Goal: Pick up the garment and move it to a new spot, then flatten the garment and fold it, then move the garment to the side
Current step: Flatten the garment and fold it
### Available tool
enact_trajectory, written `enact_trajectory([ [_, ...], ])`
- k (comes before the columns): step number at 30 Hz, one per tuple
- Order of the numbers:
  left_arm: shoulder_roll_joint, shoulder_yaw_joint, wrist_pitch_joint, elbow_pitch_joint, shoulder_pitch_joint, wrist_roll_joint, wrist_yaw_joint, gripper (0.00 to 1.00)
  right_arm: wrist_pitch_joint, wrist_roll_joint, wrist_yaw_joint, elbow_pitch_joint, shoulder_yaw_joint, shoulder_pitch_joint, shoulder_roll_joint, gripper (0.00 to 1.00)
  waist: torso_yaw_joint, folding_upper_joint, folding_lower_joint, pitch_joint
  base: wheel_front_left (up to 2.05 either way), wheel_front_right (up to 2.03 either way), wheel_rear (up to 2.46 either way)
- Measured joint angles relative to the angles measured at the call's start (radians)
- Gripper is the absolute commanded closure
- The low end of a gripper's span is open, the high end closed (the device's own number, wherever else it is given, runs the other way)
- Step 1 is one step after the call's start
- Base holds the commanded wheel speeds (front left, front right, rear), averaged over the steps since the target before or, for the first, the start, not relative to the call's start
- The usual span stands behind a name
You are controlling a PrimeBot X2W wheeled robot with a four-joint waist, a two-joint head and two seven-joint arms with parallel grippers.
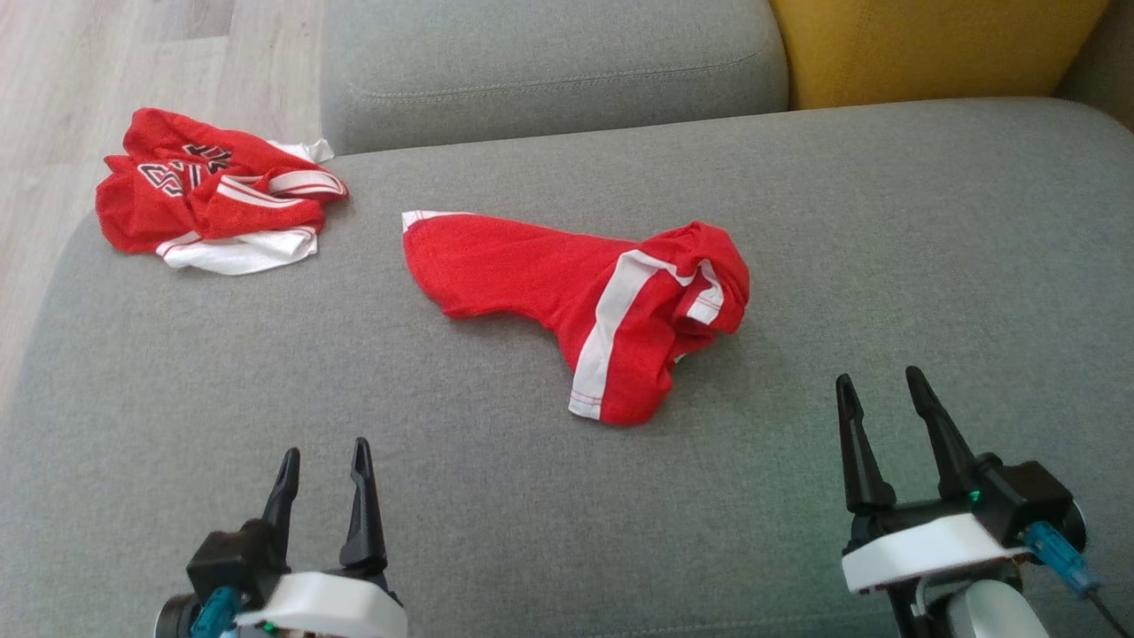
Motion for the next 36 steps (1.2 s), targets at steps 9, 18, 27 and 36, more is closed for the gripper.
enact_trajectory([
  [9,-0.002,0.005,0.0,0.002,0.0,0.009,-0.009,0.0,0.0,0.0,0.0,0.001,0.001,-0.001,0.0,0.0,0.001,0.0,0.0,0.0,0.0,0.0,0.0],
  [18,-0.002,0.007,0.0,0.009,0.0,0.016,-0.016,0.0,0.0,0.0,0.0,0.006,0.0,-0.001,0.0,0.0,0.001,0.0,0.0,0.001,0.0,0.0,0.0],
  [27,-0.002,-0.031,0.0,0.05,-0.004,0.017,-0.035,0.0,0.0,0.0,0.0,0.006,0.004,-0.002,0.0,0.0,-0.006,0.0,0.0,0.015,0.0,0.0,0.0],
  [36,-0.005,-0.196,0.0,0.208,-0.201,0.027,-0.091,0.0,0.0,0.003,0.0,0.005,0.024,-0.027,0.0,0.0,-0.055,0.0,0.0,0.083,0.0,0.0,0.0],
])
